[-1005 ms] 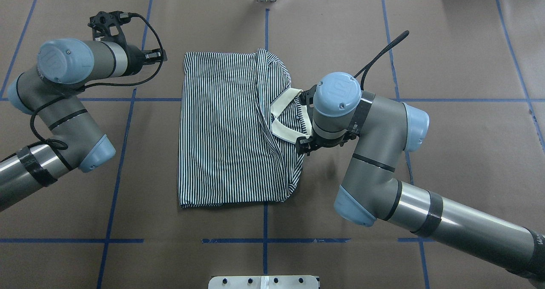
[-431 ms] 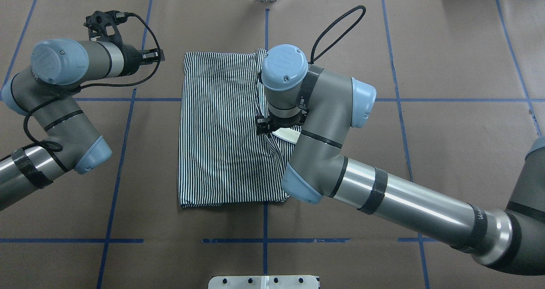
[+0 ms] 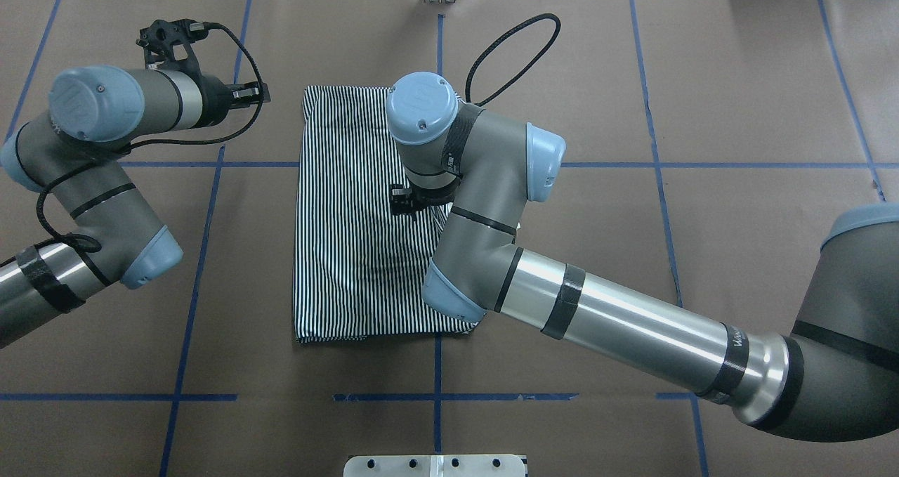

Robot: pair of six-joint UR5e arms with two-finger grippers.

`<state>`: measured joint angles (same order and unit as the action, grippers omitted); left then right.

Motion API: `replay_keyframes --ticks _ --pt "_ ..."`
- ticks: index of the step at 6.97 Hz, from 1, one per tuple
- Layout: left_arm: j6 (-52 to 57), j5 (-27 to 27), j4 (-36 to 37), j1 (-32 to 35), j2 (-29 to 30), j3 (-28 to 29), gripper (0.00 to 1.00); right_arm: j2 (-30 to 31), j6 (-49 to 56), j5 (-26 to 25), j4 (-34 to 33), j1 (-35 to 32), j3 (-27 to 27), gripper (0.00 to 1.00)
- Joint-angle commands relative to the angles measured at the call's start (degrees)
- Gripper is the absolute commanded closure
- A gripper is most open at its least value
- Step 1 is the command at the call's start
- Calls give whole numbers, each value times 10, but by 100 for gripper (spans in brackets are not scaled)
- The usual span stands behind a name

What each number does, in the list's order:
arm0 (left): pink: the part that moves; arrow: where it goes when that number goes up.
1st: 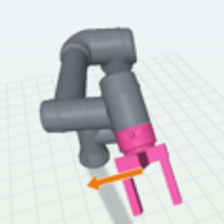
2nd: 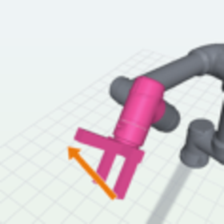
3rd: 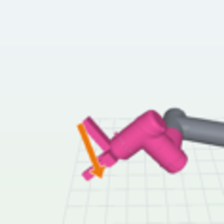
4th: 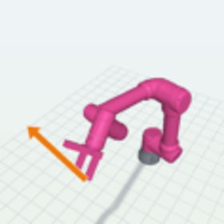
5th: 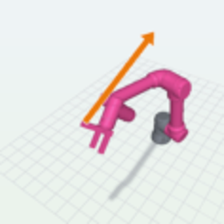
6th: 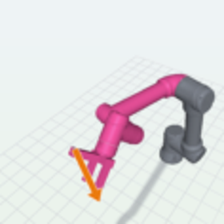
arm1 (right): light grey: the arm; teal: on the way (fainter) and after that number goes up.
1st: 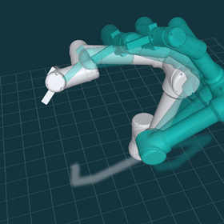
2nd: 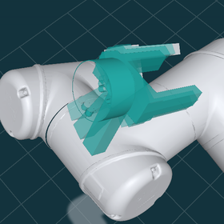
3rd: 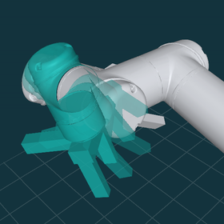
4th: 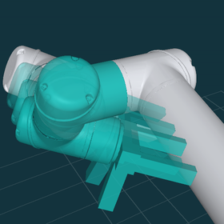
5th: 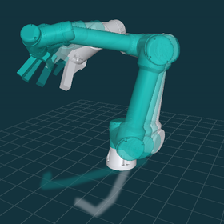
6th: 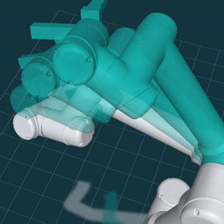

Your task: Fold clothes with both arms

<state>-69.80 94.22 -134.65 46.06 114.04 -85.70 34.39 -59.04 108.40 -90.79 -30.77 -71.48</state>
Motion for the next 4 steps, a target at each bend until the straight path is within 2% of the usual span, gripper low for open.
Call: replay_keyframes --ticks 1,4 --pt "-1 0 0 -1 -1 0 46 -4 6 -1 5 1 22 0" --pt "-1 0 0 -2 -1 -2 46 5 16 -4 4 1 28 0"
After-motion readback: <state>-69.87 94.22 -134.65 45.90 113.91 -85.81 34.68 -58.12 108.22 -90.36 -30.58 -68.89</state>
